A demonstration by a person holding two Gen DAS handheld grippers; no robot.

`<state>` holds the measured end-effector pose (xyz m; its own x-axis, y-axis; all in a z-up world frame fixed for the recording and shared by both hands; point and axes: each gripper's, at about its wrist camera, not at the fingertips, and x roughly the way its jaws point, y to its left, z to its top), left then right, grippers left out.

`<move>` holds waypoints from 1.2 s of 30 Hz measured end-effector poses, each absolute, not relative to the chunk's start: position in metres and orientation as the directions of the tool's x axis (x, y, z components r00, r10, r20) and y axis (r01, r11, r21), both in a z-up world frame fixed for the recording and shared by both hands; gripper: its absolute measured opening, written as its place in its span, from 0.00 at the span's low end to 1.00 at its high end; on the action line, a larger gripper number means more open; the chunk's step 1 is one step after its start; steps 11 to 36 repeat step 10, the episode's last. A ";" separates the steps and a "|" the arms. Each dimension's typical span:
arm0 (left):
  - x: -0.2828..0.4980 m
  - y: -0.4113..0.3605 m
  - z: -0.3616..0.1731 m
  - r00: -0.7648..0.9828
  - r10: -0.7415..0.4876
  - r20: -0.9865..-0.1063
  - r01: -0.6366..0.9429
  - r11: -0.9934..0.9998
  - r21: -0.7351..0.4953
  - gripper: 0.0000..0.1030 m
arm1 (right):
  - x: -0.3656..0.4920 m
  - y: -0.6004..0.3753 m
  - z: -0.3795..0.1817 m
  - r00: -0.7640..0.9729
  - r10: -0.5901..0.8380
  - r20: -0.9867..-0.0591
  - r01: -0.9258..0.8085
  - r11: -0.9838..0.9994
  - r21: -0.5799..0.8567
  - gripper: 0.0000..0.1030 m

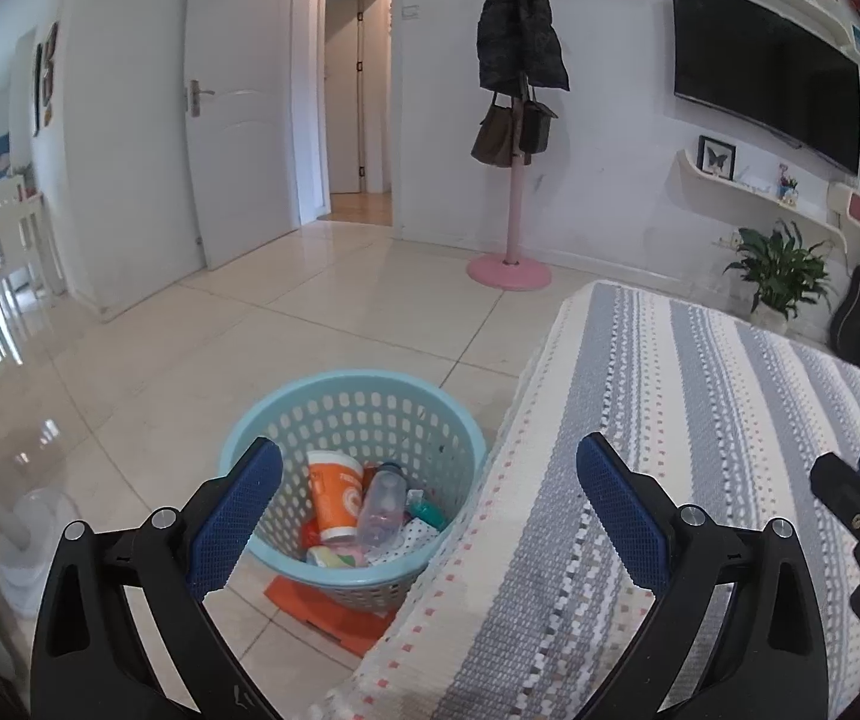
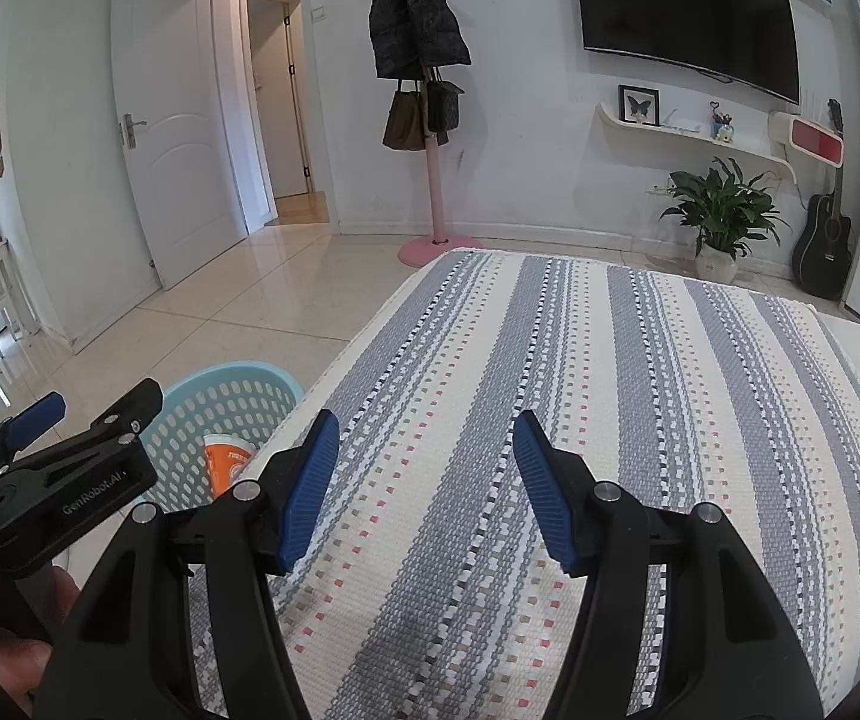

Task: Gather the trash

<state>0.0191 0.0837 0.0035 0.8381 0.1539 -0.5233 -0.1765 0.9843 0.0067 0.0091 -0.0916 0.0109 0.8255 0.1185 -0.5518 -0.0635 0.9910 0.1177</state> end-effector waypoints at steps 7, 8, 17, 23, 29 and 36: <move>0.019 0.084 0.006 0.839 0.137 -0.527 -0.165 0.986 -0.006 0.93 | 0.008 -0.094 0.010 0.825 0.118 -0.552 -0.064 0.991 0.117 0.55; 0.019 0.084 0.006 0.838 0.135 -0.528 -0.163 0.987 -0.007 0.93 | 0.008 -0.094 0.010 0.825 0.119 -0.552 -0.064 0.991 0.117 0.55; 0.019 0.085 0.005 0.839 0.133 -0.528 -0.161 0.987 -0.008 0.93 | 0.008 -0.094 0.010 0.825 0.119 -0.553 -0.065 0.991 0.116 0.55; 0.019 0.085 0.005 0.839 0.133 -0.528 -0.161 0.987 -0.008 0.93 | 0.008 -0.094 0.010 0.825 0.119 -0.553 -0.065 0.991 0.116 0.55; 0.019 0.085 0.005 0.839 0.133 -0.528 -0.161 0.987 -0.008 0.93 | 0.008 -0.094 0.010 0.825 0.119 -0.553 -0.065 0.991 0.116 0.55; 0.019 0.085 0.005 0.839 0.133 -0.528 -0.161 0.987 -0.008 0.93 | 0.008 -0.094 0.010 0.825 0.119 -0.553 -0.065 0.991 0.116 0.55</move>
